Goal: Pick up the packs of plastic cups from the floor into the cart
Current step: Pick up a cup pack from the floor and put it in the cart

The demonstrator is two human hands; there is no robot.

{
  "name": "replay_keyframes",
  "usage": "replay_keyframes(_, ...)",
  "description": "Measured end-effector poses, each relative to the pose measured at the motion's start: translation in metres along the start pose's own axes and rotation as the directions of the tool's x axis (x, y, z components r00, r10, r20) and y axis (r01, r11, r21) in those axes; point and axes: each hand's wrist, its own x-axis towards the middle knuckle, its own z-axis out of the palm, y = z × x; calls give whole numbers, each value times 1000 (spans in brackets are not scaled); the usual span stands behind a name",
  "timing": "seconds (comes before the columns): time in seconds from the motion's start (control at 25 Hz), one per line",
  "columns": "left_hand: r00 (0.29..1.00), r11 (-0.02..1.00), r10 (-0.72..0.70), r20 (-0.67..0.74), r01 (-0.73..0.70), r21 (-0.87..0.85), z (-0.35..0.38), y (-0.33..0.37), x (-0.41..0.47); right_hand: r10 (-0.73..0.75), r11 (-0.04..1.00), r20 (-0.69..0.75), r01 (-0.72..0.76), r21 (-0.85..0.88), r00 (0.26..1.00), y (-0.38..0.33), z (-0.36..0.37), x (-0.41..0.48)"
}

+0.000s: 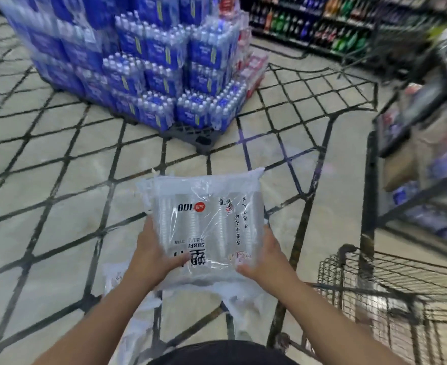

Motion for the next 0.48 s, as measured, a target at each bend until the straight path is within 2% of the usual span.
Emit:
replay_keyframes(0.16, 970, 985, 171, 172, -175, 9, -4, 12, 25, 110, 990, -186, -92, 105, 976, 1, 6, -44)
replay_keyframes(0.24, 959, 983, 172, 226, -183, 28, -1, 12, 30, 176, 981, -210, -155, 113, 962, 3, 13, -63)
replay_keyframes(0.36, 884, 961, 252, 394, -277, 6, 19, 30, 26, 311, 941, -289, -250, 229, 906, 15, 23, -116)
replay_keyframes(0.48, 771, 929, 344, 536, -364, -71, 56, 69, 7, 417, 899, -393, -308, 312, 819, 42, 21, -176)
